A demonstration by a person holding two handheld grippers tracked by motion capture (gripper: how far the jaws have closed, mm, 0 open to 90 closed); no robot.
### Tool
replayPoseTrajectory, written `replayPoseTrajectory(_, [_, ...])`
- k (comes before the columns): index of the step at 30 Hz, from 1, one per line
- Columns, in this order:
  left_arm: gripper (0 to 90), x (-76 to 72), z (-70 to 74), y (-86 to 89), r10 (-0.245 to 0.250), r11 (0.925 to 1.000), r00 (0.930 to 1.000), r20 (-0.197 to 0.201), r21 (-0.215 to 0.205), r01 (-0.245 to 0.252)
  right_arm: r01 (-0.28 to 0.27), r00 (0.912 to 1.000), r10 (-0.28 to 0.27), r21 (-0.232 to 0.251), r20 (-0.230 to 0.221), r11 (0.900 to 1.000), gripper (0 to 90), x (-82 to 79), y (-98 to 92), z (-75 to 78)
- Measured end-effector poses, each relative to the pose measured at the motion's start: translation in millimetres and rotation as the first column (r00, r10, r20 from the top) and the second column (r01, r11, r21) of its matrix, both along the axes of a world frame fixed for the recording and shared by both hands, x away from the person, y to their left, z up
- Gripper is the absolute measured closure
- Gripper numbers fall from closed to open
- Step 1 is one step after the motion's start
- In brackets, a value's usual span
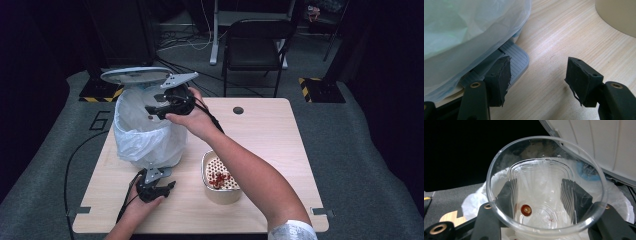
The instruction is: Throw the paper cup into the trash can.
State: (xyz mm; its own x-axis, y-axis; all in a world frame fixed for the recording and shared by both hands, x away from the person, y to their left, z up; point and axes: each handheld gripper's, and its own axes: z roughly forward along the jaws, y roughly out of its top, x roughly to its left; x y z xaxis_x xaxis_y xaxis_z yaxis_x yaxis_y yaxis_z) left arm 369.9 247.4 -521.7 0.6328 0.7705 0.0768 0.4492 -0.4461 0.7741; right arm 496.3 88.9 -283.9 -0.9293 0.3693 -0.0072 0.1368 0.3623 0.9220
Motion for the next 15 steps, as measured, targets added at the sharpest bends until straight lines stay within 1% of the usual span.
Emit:
replayPoseTrajectory(6, [36.8, 0.0, 0.0, 0.1, 0.000, 1.0000, 1.0000, -0.001, 0.000, 0.000, 0.015, 0.9996, -0.015, 0.002, -0.026, 1.000, 47.5, 7.3, 6.9, -3.3])
replayPoseTrajectory(7, [36.8, 0.0, 0.0, 0.0, 0.001, 1.0000, 1.0000, -0.001, -0.001, -0.001, 0.019, 0.9995, -0.018, 0.003, -0.027, 1.000, 47.5, 7.7, 9.4, -3.9])
replayPoseTrajectory(9, [36.8, 0.0, 0.0, -0.1, 0.002, 1.0000, 1.0000, 0.000, 0.001, -0.002, 0.018, 0.9997, -0.018, -0.014, -0.014, 1.000, 47.3, 9.4, 13.9, -5.9])
replayPoseTrajectory(10, [36.8, 0.0, 0.0, 0.0, 0.002, 1.0000, 1.0000, -0.001, -0.001, -0.002, 0.022, 0.9996, -0.022, -0.019, -0.015, 1.000, 46.9, 9.9, 16.1, -7.1])
replayPoseTrajectory(11, [36.8, -0.1, -1.6, -1.1, 0.019, 0.9997, 0.9997, 0.018, -0.014, -0.018, 0.030, 0.9994, -0.030, -0.016, -0.016, 0.999, 45.8, 10.3, 18.2, -8.6])
replayPoseTrajectory(12, [36.8, -0.1, -1.6, -0.9, 0.018, 0.9997, 0.9997, 0.017, -0.014, -0.018, 0.039, 0.9992, -0.039, -0.016, -0.013, 0.999, 40.6, 10.7, 19.4, -10.0])
replayPoseTrajectory(14, [36.8, 0.0, -2.0, -1.1, 0.021, 0.9995, 0.9996, 0.021, -0.022, -0.020, 0.056, 0.9982, -0.056, 0.016, -0.025, 0.998, 26.4, 10.6, 21.0, -11.8])
replayPoseTrajectory(15, [36.8, 0.0, 0.3, 0.6, 0.004, 0.9999, 1.0000, -0.008, -0.009, -0.004, 0.063, 0.9968, -0.061, 0.042, -0.051, 0.997, 15.4, 11.1, 20.8, -12.8])
